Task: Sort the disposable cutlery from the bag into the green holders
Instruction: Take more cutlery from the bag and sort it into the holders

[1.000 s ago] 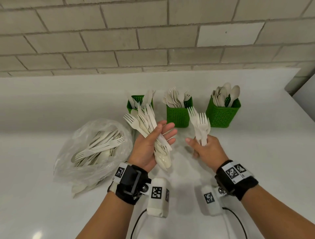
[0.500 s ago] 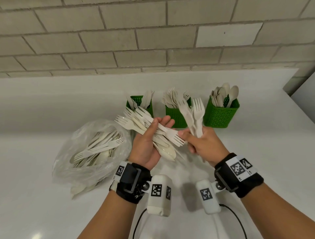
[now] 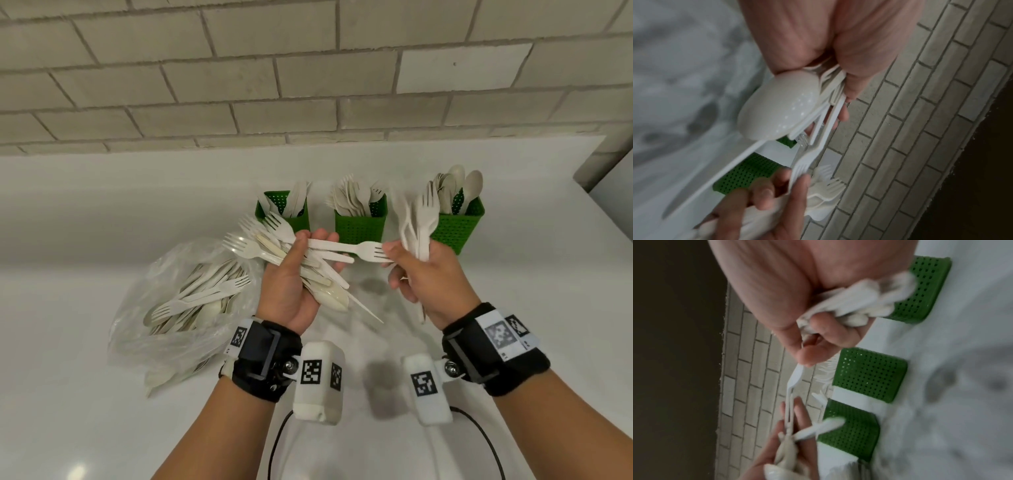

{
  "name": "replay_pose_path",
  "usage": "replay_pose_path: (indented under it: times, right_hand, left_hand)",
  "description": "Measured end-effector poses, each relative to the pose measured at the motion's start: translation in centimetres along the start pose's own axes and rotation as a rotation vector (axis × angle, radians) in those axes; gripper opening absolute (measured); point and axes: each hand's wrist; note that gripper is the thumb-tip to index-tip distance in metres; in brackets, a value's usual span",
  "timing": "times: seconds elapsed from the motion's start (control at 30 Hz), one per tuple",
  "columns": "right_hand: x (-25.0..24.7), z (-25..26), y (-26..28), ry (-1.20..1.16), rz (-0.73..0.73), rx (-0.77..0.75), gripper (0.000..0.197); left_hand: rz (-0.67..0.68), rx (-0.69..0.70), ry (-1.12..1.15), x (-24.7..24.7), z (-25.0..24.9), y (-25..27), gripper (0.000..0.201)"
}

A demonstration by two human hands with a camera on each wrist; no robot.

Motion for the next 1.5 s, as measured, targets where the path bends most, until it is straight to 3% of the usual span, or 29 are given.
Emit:
replay_pose_path:
  times: [0.03, 0.17, 0.23, 0.3, 0.4, 0.47, 0.5, 0.57, 0.63, 0.73, 0.93, 1.0, 1.13, 1.2, 1.37, 1.5]
  right_hand:
    - [0.1, 0.3, 0.2, -0.08, 0.024, 0.001, 0.005]
    - [0.4, 1.7, 0.9, -0.37, 0.22, 0.005, 0.039]
    - [0.9, 2.5, 1.1, -0.285, 0.253, -0.074, 0.028]
    - [1.3, 3.0, 1.0, -0.181, 0.17, -0.156, 0.006]
    - [0.5, 4.2, -0.4, -0.426, -0.036, -0.128, 0.022]
    - [-0.5, 4.5, -1.1, -0.551, -0.097, -0.096, 0.028]
    - [-0.6, 4.3, -1.1, -0.476, -0.103, -0.092, 0.028]
    - [-0.3, 3.0, -0.7, -0.111, -0.071, -0.137, 0.027]
    - [0.9, 2.1, 0.3, 0.148, 0.051, -0.145, 0.025]
    - [1.8, 1.2, 0.6, 0.142, 0.141, -0.119, 0.022]
    - [0.4, 1.4, -1.2, -0.061, -0.147, -0.058, 0.015]
    - [0.3, 1.6, -1.1, -0.043, -0.065, -0.062, 0.021]
    - [0.5, 1.8, -0.1, 0.183, 0.44, -0.061, 0.032]
    - [0.5, 1.9, 0.1, 0.193, 0.546, -0.048, 0.028]
    - [0.0, 1.6, -0.5, -0.049, 0.306, 0.004, 0.017]
    - [0.6, 1.8, -0.7, -0.311, 0.162, 0.034, 0.016]
  left_hand:
    - [0.003, -0.005, -0.016, 0.1, 0.1, 0.0, 0.007]
    - [0.041, -0.049, -0.124, 0.4, 0.8, 0.4, 0.015]
    - [0.087, -0.064, -0.196, 0.6, 1.3, 0.8, 0.029]
    - [0.101, -0.082, -0.273, 0.7, 1.7, 1.1, 0.027]
    - [0.117, -0.046, -0.352, 0.4, 1.5, 1.1, 0.017]
    - [0.125, -0.016, -0.397, 0.0, 1.1, 1.0, 0.014]
    - [0.133, -0.003, -0.435, -0.1, 1.0, 0.9, 0.014]
    - [0.18, 0.012, -0.53, 0.0, 1.0, 1.0, 0.015]
    - [0.264, 0.018, -0.635, 0.3, 1.3, 1.2, 0.017]
    - [0.312, 0.003, -0.711, 0.3, 1.7, 1.4, 0.021]
    - [0.302, -0.08, -0.667, -0.6, 0.7, 1.3, 0.024]
    - [0.318, -0.104, -0.678, -0.5, 0.5, 1.3, 0.021]
    - [0.453, -0.135, -0.83, -0.3, 0.5, 1.4, 0.019]
    - [0.527, -0.155, -0.877, -0.4, 0.6, 1.5, 0.02]
    - [0.427, -0.178, -0.686, -0.5, 0.4, 1.6, 0.021]
    - [0.34, -0.157, -0.69, -0.2, 0.9, 1.2, 0.024]
Point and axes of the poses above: each hand's wrist, its own y-axis away from the middle knuckle, its own x-axis out of the palm, z = x × y, and after that the axes turned 5 degrees about y, right-handed
